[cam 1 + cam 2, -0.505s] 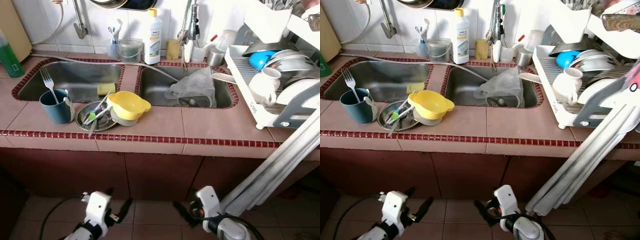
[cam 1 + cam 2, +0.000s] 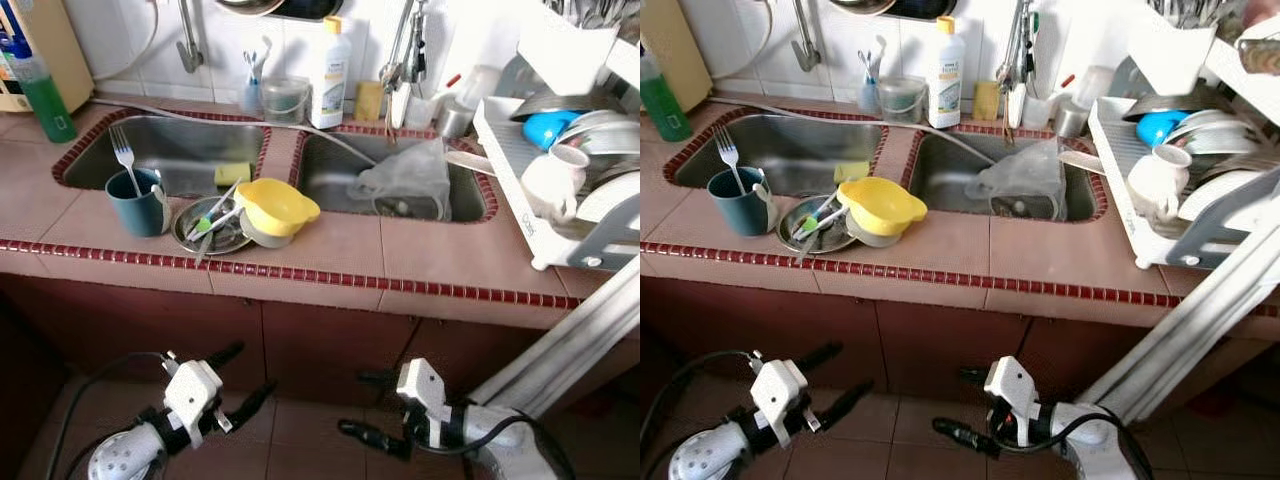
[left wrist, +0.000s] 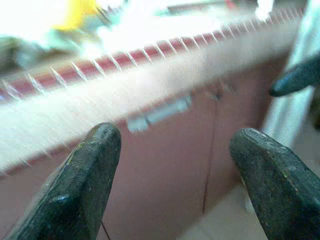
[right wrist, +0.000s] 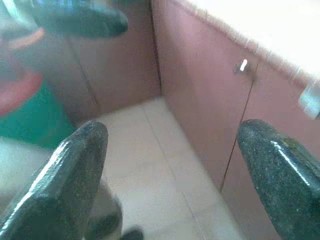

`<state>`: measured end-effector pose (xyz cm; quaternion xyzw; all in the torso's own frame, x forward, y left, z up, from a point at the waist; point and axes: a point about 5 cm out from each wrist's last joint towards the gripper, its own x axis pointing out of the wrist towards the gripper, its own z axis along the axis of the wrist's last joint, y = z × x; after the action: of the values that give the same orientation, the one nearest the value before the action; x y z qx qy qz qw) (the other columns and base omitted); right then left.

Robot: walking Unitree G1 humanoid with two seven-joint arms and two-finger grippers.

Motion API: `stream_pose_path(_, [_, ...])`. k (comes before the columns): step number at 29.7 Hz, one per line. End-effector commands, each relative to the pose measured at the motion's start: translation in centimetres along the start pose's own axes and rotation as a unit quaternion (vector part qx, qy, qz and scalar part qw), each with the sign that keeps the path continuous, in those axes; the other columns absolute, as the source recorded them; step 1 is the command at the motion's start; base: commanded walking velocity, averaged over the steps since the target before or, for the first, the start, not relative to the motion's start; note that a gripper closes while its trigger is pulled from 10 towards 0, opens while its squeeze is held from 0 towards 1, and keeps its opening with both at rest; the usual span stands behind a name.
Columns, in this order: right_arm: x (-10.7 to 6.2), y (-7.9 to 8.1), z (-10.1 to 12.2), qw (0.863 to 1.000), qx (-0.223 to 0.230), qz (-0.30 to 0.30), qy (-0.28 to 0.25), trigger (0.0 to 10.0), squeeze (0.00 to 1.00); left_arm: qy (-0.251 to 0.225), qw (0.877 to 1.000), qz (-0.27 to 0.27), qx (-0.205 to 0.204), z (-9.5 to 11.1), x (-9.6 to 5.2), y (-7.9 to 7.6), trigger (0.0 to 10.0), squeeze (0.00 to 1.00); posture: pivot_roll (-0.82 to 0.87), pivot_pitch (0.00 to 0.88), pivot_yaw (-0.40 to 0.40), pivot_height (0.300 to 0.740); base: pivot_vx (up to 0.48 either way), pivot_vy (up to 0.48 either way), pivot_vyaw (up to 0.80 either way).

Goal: Kitchen organization

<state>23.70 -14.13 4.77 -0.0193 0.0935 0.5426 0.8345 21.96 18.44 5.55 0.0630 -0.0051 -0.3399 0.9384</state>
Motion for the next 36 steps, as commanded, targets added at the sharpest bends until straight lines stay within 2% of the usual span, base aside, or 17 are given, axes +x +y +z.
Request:
stream_pose_path(1, [-0.2,-1.2,2.0,0.999,-0.014,-0.022,-0.032,10.0,0.0,-0.024,0.999,0.023,-0.004,1.4,0.5,1.1,10.0,0.0,0.06,0.0,-0.047,0.74,0.0,0.0,0.0])
stream_pose_path(3, [-0.2,-3.0,4.7,0.993,-0.02,-0.072,-0.086,10.0,0.0,-0.07,0.994,0.076,-0.016,3.8,1.3,2.7,10.0,0.0,0.05,0.0,-0.044,0.74,0.0,0.0,0.0])
stream_pose_path(6, [-0.5,-4.6,7.9,0.981,-0.023,-0.122,-0.149,10.0,0.0,-0.105,0.986,0.122,-0.041,5.9,2.0,4.1,10.0,0.0,0.05,0.0,-0.045,0.74,0.0,0.0,0.0])
stream_pose_path(8, [-0.6,-5.2,10.4,0.969,-0.038,-0.145,-0.196,10.0,0.0,-0.123,0.975,0.171,-0.07,7.4,2.4,5.5,10.0,0.0,0.05,0.0,-0.046,0.74,0.0,0.0,0.0])
stream_pose_path(11, [-0.8,-5.6,11.9,0.956,-0.039,-0.175,-0.231,10.0,0.0,-0.135,0.967,0.197,-0.085,8.4,2.7,6.3,10.0,0.0,0.05,0.0,-0.047,0.74,0.0,0.0,0.0])
stream_pose_path(12, [-0.9,-5.9,12.9,0.944,-0.048,-0.205,-0.253,10.0,0.0,-0.144,0.962,0.213,-0.087,9.3,2.7,6.6,10.0,0.0,0.05,0.0,-0.046,0.74,0.0,0.0,0.0])
stream_pose_path(13, [-0.9,-5.9,12.9,0.944,-0.048,-0.205,-0.253,10.0,0.0,-0.144,0.962,0.213,-0.087,9.3,2.7,6.6,10.0,0.0,0.05,0.0,-0.046,0.74,0.0,0.0,0.0])
stream_pose_path(17, [-1.1,-6.4,14.1,0.919,-0.04,-0.266,-0.288,10.0,0.0,-0.126,0.957,0.249,-0.085,9.6,2.9,6.6,10.0,0.0,0.05,0.0,-0.045,0.74,0.0,0.0,0.0])
stream_pose_path(18, [-1.2,-6.7,14.1,0.905,-0.031,-0.313,-0.287,10.0,0.0,-0.125,0.957,0.249,-0.078,9.7,3.0,6.2,10.0,0.0,0.05,0.0,-0.044,0.74,0.0,0.0,0.0])
stream_pose_path(19, [-1.2,-6.7,14.1,0.905,-0.031,-0.313,-0.287,10.0,0.0,-0.125,0.957,0.249,-0.078,9.7,3.0,6.2,10.0,0.0,0.05,0.0,-0.044,0.74,0.0,0.0,0.0])
stream_pose_path(20, [-1.3,-7.0,14.0,0.884,-0.027,-0.369,-0.286,10.0,0.0,-0.119,0.958,0.249,-0.083,9.5,3.3,5.7,10.0,0.0,0.04,0.0,-0.042,0.74,0.0,0.0,0.0])
stream_pose_path(21, [-1.3,-7.2,13.6,0.874,-0.013,-0.401,-0.276,10.0,0.0,-0.106,0.956,0.263,-0.074,9.1,3.4,5.5,10.0,0.0,0.04,0.0,-0.042,0.74,0.0,0.0,0.0])
stream_pose_path(26, [-0.5,-6.9,11.5,0.871,-0.022,-0.439,-0.219,10.0,0.0,-0.05,0.956,0.277,-0.084,7.0,3.8,4.6,10.0,0.0,0.03,0.0,-0.04,0.74,0.0,0.0,0.0])
stream_pose_path(27, [-0.2,-6.7,11.0,0.876,0.004,-0.433,-0.213,10.0,0.0,-0.043,0.952,0.283,-0.107,6.5,3.9,4.5,10.0,0.0,0.03,0.0,-0.04,0.74,0.0,0.0,0.0])
stream_pose_path(29, [0.3,-6.4,10.8,0.878,-0.001,-0.434,-0.203,10.0,0.0,-0.026,0.955,0.276,-0.1,6.1,4.0,4.3,10.0,0.0,0.02,0.0,-0.038,0.74,0.0,0.0,0.0])
stream_pose_path(30, [0.5,-6.2,10.8,0.879,-0.006,-0.434,-0.199,10.0,0.0,-0.02,0.96,0.267,-0.084,6.1,4.2,4.2,10.0,0.0,0.02,0.0,-0.035,0.74,0.0,0.0,0.0])
stream_pose_path(36, [0.7,-6.3,10.9,0.875,-0.033,-0.448,-0.178,10.0,0.0,-0.011,0.965,0.252,-0.076,7.0,4.8,4.8,10.0,0.0,0.0,0.0,-0.028,0.74,0.0,0.0,0.0])
